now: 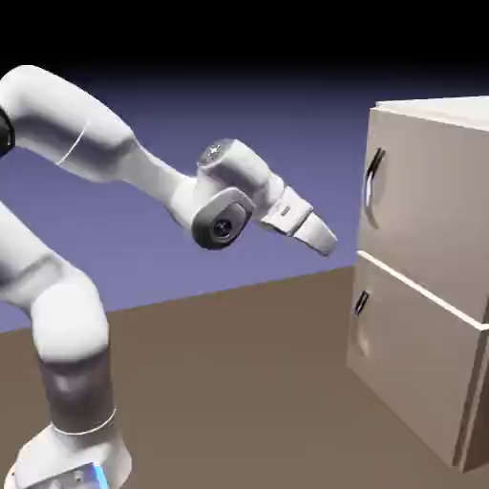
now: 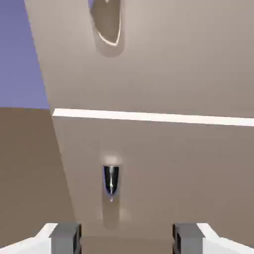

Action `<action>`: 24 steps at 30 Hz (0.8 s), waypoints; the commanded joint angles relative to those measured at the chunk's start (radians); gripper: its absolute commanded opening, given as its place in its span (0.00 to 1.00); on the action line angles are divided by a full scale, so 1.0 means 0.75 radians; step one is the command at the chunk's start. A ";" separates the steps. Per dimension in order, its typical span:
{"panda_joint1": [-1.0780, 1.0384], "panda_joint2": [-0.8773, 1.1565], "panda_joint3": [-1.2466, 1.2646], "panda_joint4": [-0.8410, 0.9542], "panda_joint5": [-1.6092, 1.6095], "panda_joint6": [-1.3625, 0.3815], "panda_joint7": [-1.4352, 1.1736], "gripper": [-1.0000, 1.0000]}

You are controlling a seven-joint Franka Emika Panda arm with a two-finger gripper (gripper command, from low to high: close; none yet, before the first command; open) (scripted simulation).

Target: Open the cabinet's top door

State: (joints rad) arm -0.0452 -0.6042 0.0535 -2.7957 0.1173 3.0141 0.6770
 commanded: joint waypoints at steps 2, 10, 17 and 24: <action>-0.057 -0.034 0.053 0.014 0.116 -0.023 -0.063 0.50; -0.283 -0.169 0.265 0.070 0.580 -0.113 -0.316 0.50; -0.480 -0.287 0.450 0.120 0.986 -0.193 -0.538 0.50; -0.678 -0.406 0.635 0.169 1.392 -0.272 -0.759 0.50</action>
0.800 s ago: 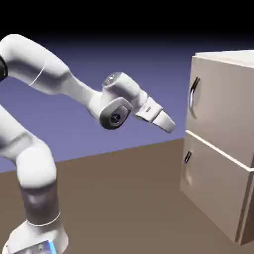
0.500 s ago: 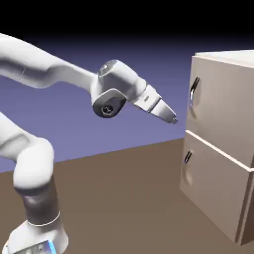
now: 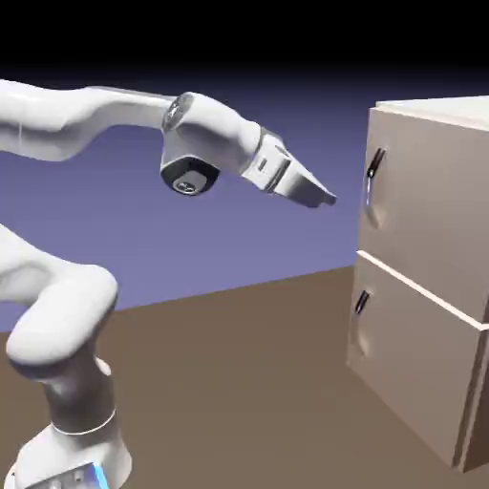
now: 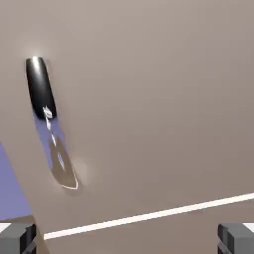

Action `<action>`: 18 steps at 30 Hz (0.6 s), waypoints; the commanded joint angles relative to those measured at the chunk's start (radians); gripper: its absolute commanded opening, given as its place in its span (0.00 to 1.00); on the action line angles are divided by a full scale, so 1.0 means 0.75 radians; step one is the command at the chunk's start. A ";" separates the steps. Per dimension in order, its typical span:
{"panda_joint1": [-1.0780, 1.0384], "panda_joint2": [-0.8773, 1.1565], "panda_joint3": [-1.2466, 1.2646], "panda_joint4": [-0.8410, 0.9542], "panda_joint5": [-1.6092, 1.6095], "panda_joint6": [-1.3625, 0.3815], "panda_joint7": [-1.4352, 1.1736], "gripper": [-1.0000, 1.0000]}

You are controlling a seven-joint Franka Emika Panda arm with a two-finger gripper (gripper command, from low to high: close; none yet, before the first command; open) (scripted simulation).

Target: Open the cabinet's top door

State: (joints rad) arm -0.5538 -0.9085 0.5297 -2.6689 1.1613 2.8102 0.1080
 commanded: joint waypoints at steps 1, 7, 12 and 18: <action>-0.028 -0.017 0.026 0.007 0.058 -0.011 -0.032 0.50; -0.198 -0.118 0.185 0.049 0.406 -0.079 -0.221 0.50; -0.339 -0.203 0.317 0.085 0.696 -0.136 -0.379 0.50; -0.509 -0.304 0.476 0.127 1.044 -0.204 -0.569 0.50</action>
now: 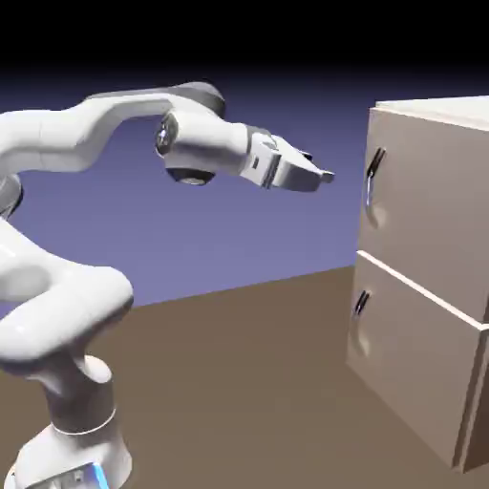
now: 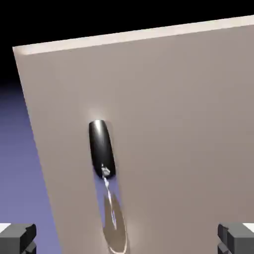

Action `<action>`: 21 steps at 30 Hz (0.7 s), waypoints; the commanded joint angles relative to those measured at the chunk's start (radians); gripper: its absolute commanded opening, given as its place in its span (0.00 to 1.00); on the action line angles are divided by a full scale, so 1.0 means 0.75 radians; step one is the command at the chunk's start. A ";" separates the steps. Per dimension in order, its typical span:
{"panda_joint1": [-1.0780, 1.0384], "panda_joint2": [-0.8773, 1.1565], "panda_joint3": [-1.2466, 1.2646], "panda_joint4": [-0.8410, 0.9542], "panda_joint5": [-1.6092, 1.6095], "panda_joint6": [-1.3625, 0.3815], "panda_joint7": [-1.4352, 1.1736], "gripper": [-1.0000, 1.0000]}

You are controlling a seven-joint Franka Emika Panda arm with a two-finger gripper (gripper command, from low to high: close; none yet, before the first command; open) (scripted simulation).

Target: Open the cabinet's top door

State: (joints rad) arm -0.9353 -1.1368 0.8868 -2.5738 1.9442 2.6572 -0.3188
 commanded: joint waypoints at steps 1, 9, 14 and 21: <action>-0.028 -0.017 0.026 0.007 0.058 -0.011 -0.032 0.50; -0.254 -0.152 0.238 0.063 0.522 -0.102 -0.285 0.50; -0.396 -0.237 0.370 0.099 0.812 -0.159 -0.443 0.50; -0.588 -0.281 0.498 0.217 1.031 -0.197 -0.549 0.50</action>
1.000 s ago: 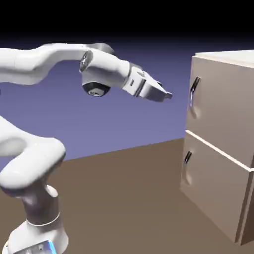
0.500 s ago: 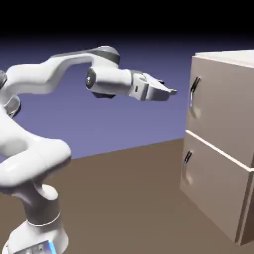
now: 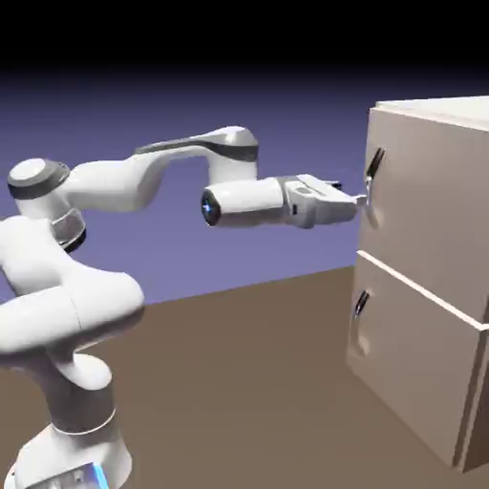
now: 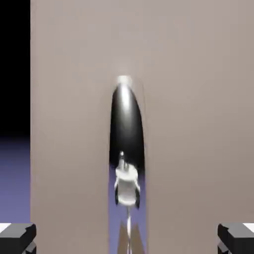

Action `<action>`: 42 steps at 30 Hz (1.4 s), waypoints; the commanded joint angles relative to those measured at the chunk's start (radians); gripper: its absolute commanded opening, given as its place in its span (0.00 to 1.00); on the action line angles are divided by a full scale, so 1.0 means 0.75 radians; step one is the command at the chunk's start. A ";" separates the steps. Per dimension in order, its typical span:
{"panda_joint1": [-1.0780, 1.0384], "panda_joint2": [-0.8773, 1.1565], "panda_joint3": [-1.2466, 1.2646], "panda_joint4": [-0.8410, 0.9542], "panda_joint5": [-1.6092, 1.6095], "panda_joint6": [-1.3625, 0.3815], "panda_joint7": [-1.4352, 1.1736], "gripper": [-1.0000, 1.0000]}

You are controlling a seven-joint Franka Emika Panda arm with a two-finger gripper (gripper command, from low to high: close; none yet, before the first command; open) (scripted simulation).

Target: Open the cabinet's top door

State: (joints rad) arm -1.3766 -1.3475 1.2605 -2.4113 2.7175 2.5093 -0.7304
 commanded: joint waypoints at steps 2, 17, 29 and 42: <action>-0.101 0.014 0.040 0.099 0.022 0.000 0.002 0.50; 0.101 0.078 -0.240 -0.377 -0.145 -0.694 -0.153 0.00; -0.030 0.221 -0.555 -0.575 -0.514 -1.390 -0.318 0.00; -0.504 0.678 -0.717 -0.384 -1.173 -2.091 -0.699 0.00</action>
State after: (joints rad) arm -1.7543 -0.8388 0.7228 -2.6991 1.8370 0.9402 -1.2547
